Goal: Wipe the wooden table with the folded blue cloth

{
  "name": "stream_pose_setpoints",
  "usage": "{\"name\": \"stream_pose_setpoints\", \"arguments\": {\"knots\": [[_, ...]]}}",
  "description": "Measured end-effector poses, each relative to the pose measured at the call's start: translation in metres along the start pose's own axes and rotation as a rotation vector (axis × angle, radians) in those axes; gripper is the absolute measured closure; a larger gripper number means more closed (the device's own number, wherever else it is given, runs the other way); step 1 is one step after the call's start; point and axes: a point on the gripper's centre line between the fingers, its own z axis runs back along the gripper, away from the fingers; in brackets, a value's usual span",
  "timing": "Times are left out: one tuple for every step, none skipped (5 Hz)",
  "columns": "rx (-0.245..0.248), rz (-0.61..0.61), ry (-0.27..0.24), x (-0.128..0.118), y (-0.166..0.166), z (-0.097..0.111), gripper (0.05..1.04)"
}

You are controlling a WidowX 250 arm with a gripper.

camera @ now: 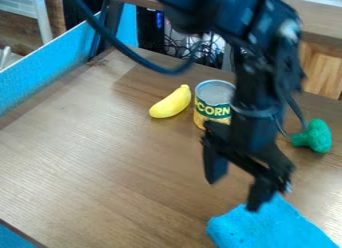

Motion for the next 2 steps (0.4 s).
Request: {"name": "stream_pose_setpoints", "arguments": {"knots": [[0.025,-0.014,-0.051,0.017,-0.018,-0.016,0.083],[0.043,-0.048,-0.103,0.033,-0.038,-0.023,0.083]]}}
